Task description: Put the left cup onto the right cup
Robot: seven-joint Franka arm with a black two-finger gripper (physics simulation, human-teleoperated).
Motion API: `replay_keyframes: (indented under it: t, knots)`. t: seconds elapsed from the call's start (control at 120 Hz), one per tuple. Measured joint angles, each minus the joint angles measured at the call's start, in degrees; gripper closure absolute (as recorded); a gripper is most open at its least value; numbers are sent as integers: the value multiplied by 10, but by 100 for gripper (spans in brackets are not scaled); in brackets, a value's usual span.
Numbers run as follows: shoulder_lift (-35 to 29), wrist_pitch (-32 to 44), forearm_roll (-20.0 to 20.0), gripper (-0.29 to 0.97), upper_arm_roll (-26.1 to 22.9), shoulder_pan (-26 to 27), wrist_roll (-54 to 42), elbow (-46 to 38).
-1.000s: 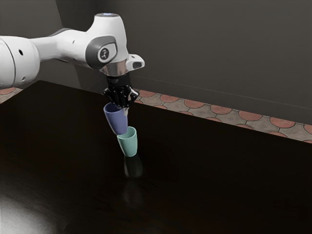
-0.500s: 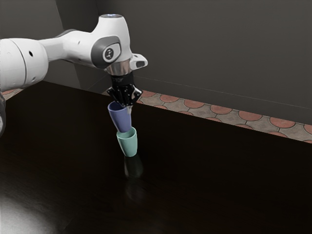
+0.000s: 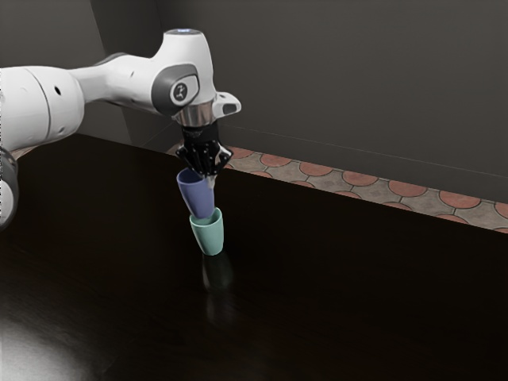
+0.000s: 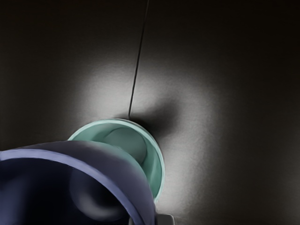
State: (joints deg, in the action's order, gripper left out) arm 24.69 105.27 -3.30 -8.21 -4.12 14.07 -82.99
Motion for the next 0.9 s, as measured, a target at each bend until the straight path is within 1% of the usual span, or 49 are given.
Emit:
replay_keyframes:
  t: [0.617,0.9]
  knots:
    - [18,13,1,79,0,4,-7,1]
    - [32,17,1,79,0,3,-9,16]
